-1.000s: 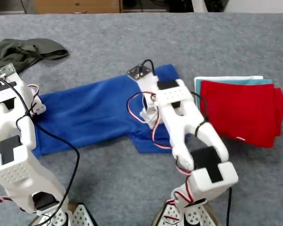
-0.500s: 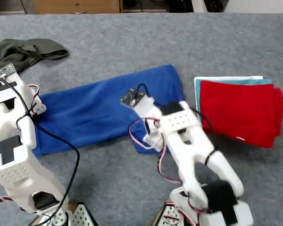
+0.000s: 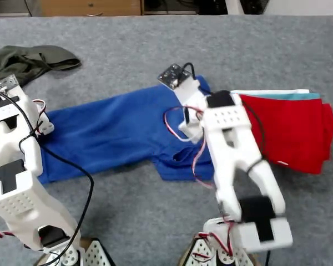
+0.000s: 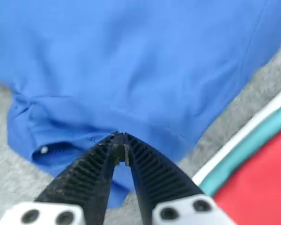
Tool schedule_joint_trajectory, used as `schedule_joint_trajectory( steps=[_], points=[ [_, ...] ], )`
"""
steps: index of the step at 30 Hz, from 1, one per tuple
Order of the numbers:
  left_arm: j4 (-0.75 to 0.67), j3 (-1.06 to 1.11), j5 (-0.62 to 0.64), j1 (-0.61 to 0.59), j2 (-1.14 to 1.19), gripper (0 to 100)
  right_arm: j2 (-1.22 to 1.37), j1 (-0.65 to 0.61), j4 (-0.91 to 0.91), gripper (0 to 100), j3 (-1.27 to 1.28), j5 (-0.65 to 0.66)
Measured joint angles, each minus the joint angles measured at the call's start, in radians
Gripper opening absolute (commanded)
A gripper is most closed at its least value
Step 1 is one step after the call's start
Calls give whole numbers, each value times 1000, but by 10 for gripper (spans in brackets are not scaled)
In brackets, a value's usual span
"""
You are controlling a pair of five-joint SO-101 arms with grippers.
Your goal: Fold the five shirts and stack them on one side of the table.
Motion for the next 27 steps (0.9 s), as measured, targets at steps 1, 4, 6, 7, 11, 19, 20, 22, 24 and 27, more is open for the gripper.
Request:
schedule_joint_trajectory(
  steps=[1, 4, 6, 7, 11, 19, 20, 22, 24, 27],
  points=[
    [0, 0, 0, 0, 0, 18, 44, 2, 0, 3, -17, 0],
    [0, 0, 0, 0, 0, 18, 160, 5, 0, 3, -46, 0],
    [0, 0, 0, 0, 0, 18, 195, 5, -2, 3, -46, 0],
    [0, 0, 0, 0, 0, 18, 196, 5, -2, 3, -46, 2],
    [0, 0, 0, 0, 0, 18, 196, 5, -11, 3, -15, 2],
    [0, 0, 0, 0, 0, 18, 69, 3, -11, 3, 153, 18],
    [0, 0, 0, 0, 0, 18, 49, 3, -11, 3, 181, 26],
    [0, 0, 0, 0, 0, 18, 6, 3, -11, 3, 236, 32],
    [0, 0, 0, 0, 0, 18, -54, 3, -11, 3, 296, 49],
    [0, 0, 0, 0, 0, 18, -160, 3, 8, 3, 396, 81]
  ],
)
